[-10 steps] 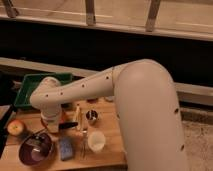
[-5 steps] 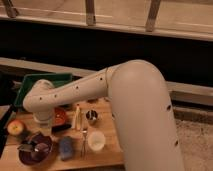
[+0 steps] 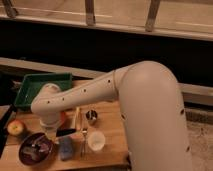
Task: Wipe purple bowl with brush
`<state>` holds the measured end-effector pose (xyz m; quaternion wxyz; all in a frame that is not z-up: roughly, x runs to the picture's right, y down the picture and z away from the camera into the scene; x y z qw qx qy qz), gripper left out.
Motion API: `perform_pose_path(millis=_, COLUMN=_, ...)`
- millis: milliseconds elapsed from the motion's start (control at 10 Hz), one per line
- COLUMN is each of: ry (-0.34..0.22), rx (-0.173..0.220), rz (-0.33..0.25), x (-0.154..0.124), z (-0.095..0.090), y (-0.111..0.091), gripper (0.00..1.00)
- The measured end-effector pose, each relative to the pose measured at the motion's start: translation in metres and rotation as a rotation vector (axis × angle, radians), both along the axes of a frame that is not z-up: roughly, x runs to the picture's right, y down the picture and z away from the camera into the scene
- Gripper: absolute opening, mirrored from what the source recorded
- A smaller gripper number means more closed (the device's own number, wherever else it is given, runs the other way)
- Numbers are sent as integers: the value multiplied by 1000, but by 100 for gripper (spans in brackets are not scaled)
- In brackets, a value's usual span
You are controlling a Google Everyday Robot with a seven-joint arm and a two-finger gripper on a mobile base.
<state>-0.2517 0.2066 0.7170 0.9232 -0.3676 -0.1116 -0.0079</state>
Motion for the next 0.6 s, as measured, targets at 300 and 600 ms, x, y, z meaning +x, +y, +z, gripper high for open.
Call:
perform_pose_path(millis=300, ry=22, rx=17, rz=-12, x=4, z=10, y=-20, gripper=0)
perform_pose_path(millis=600, ry=-5, rx=38, rz=-43, x=-19, z=13, y=-31, gripper=0)
